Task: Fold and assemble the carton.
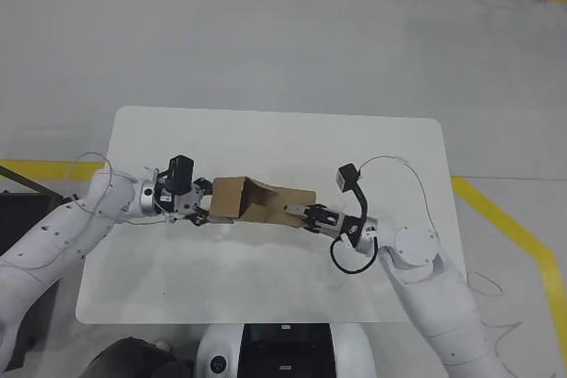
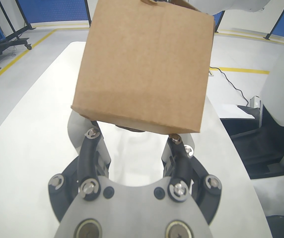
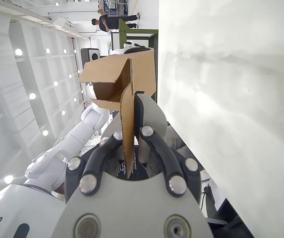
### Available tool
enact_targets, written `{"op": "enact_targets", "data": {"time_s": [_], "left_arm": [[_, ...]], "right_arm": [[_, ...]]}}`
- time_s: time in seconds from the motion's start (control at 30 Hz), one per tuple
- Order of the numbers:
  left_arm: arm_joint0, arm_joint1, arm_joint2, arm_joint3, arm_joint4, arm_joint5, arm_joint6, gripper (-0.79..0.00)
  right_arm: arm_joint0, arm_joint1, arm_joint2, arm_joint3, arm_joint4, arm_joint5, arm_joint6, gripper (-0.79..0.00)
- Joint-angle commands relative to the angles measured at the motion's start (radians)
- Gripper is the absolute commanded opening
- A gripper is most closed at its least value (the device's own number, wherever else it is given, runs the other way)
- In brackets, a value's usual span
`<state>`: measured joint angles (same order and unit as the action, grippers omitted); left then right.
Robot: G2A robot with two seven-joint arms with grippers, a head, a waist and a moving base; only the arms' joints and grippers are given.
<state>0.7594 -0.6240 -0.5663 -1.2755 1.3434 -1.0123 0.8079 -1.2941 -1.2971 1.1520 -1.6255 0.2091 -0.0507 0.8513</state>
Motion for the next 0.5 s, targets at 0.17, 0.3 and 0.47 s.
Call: {"op": "enact_targets", "data": {"time_s": [0.17, 0.3, 0.47], "left_arm": [[0.031, 0.012, -0.025, -0.024, -0.116, 0.000, 0.000, 0.000], [0.050, 0.018, -0.039, -0.050, -0.155, 0.000, 0.000, 0.000], [0.066, 0.027, -0.052, -0.074, -0.170, 0.000, 0.000, 0.000]], "right_arm": [[-0.005, 0.002, -0.001, 0.014, 0.044, -0.048, -0.002, -0.785], [0.001, 0.002, -0.010, 0.038, 0.067, -0.065, 0.008, -0.785], [0.016, 0.002, -0.020, 0.068, 0.105, -0.092, 0.031, -0.785]]}}
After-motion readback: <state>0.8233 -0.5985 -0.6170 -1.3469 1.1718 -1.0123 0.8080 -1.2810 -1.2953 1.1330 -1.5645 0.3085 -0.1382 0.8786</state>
